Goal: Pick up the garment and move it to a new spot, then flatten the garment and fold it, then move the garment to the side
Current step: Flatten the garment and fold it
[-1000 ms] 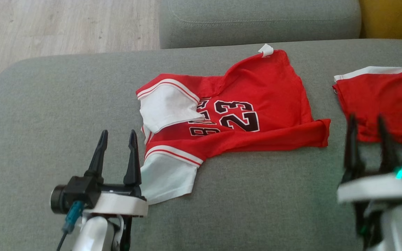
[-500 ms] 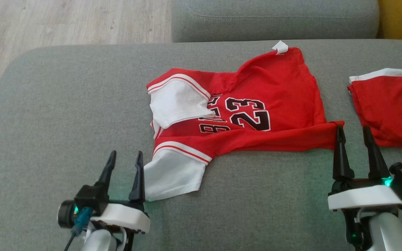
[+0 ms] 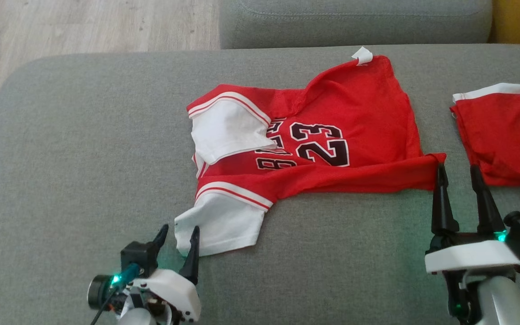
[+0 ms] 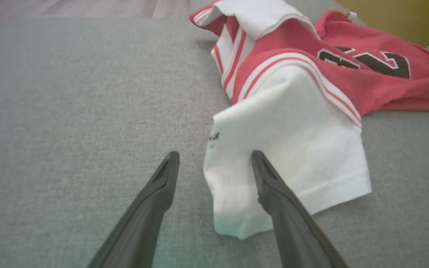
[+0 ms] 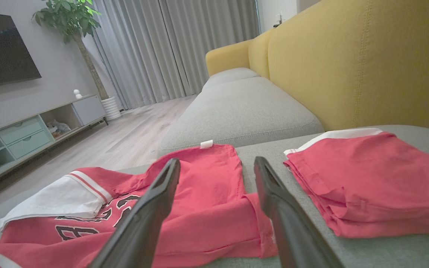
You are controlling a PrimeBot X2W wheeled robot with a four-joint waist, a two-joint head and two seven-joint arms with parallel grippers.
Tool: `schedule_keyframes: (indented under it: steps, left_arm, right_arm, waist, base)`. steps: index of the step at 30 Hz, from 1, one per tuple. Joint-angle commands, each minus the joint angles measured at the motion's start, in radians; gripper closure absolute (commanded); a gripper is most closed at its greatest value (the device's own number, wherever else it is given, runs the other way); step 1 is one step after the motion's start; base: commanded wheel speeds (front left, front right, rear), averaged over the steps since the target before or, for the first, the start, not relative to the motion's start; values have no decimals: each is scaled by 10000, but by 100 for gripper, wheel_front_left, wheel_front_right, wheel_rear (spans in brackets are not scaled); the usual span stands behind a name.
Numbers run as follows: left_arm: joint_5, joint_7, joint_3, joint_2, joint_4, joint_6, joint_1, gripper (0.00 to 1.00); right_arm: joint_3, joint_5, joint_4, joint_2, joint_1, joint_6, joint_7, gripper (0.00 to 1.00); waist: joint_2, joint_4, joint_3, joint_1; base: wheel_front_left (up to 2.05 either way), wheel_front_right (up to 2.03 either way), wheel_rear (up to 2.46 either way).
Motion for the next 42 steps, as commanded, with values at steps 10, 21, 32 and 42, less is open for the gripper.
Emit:
schedule_keyframes:
  steps: [10,21,32,42]
  left_arm:
    - [-254,1176,165,167,-15,222,-32,0]
    - [-381,906,181,310,-838,213,-47,100]
    - [-459,-607,240,243,-2023,245,-330,100]
    - [-537,-744,73,220,-2181,215,-386,100]
  right_arm:
    - [250,-123,-106,-53,-399,67,-135,0]
    - [-276,-657,1063,-53,-640,67,140,0]
    - [-1436,-3043,3453,-53,-1969,67,1341,0]
    - [-1911,-4145,4488,-53,-2571,67,1449,0]
  waist:
    - [0,-130,87,0]
    - [0,-55,-4,0]
    - [0,285,72,0]
    - [0,338,251,0]
  base:
    - [0,0,0]
    - [0,0,0]
    - [0,0,0]
    - [0,0,0]
